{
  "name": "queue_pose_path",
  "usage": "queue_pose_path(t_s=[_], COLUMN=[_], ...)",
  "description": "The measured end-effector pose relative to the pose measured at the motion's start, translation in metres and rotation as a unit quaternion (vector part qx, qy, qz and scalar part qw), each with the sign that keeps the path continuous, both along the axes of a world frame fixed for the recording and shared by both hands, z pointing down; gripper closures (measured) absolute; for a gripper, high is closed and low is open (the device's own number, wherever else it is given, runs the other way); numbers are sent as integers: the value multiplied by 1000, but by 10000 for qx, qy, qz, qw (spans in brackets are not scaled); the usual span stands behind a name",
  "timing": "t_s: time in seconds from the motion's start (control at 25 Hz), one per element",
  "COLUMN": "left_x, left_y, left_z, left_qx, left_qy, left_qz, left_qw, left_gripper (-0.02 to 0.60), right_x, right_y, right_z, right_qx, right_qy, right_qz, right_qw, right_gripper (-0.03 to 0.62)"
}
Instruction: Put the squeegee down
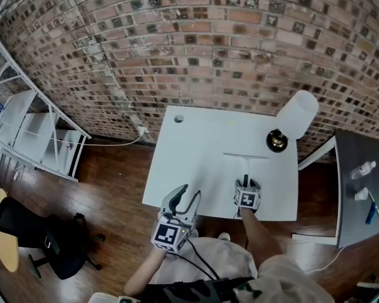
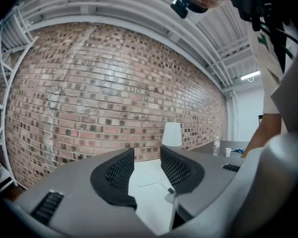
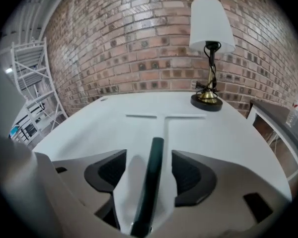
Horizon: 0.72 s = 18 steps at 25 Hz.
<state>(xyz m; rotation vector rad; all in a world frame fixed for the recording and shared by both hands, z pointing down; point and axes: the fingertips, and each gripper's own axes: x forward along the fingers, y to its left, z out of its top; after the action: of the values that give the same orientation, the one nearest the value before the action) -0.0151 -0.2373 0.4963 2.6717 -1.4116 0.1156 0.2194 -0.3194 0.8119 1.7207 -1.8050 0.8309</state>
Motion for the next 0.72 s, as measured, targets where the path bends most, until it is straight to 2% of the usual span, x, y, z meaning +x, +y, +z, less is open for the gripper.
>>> queue_pose_path(t_s=[0.04, 0.12, 0.2, 0.28, 0.32, 0.36, 0.48, 0.6, 0.72], left_x=[2, 9, 14, 12, 10, 6, 0, -6, -11], left_y=[-2, -10, -17, -24, -27, -31, -41, -45, -47], left_z=[-1, -5, -8, -9, -7, -4, -9, -11, -22], left_qx=[-38, -73, -21, 10, 26, 53, 164, 322, 598], left_qy=[27, 112, 170, 179, 152, 110, 180, 125, 161], left_qz=[7, 52, 64, 12, -22, -58, -155, -233, -377], left_qw=[10000, 9999, 9998, 9998, 9999, 9999, 9996, 9991, 9974], left_gripper=[425, 425, 425, 424, 395, 355, 334, 330, 330], right_x=[-3, -8, -14, -21, -24, -24, -22, -18, -18], right_y=[-3, -10, -13, -8, -4, 1, 17, 36, 51], right_z=[-9, -43, -96, -156, -185, -211, -277, -327, -357], right_qx=[256, 917, 1642, 2334, 2661, 2966, 3798, 4290, 4387], right_qy=[-56, -155, -328, -486, -496, -436, -207, -473, -398], right_qz=[-129, -398, -603, -744, -806, -861, -943, -691, -702], right_qw=[9996, 9949, 9840, 9683, 9593, 9501, 9200, 8994, 8950], right_gripper=[253, 249, 215, 214, 214, 214, 214, 214, 218])
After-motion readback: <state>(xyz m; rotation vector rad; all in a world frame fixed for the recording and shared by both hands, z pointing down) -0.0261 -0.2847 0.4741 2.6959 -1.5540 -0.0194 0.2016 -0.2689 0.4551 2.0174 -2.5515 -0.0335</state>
